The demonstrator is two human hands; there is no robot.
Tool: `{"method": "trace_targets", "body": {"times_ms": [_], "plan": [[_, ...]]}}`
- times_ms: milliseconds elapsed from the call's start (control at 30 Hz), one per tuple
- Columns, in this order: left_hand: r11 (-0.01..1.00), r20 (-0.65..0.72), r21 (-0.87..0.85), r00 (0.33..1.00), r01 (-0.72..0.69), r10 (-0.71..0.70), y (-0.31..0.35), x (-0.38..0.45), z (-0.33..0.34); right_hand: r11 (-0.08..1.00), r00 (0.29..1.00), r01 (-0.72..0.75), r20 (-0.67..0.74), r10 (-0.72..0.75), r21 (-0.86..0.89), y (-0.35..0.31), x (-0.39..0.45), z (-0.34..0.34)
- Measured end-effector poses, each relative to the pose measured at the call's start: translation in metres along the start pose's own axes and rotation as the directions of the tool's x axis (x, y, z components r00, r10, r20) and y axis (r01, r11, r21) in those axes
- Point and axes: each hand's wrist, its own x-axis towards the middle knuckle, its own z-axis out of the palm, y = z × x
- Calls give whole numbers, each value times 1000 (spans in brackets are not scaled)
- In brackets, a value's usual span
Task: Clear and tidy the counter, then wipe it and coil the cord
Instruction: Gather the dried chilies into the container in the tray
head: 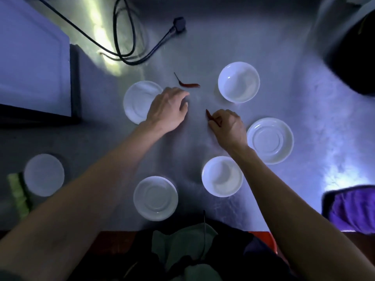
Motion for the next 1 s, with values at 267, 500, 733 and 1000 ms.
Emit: {"method": "trace_targets", "body": {"times_ms": [267, 500, 733, 1000], "plan": [[997, 41, 68, 999, -22, 20, -4, 48, 4, 997, 1000, 6, 11, -7, 78, -7, 3, -2], [987, 59, 158, 998, -15, 6, -3, 59, 13, 996, 999, -6, 33, 3, 92, -8, 7, 5], [987, 34, 158, 999, 8, -13, -6, 56, 12, 996, 999, 3, 33, -6, 85, -8, 10, 1], [985, -18, 155, 996, -81, 85, -3, 12, -4, 990, 1000, 24, 7, -25, 138, -7, -5, -11]]}}
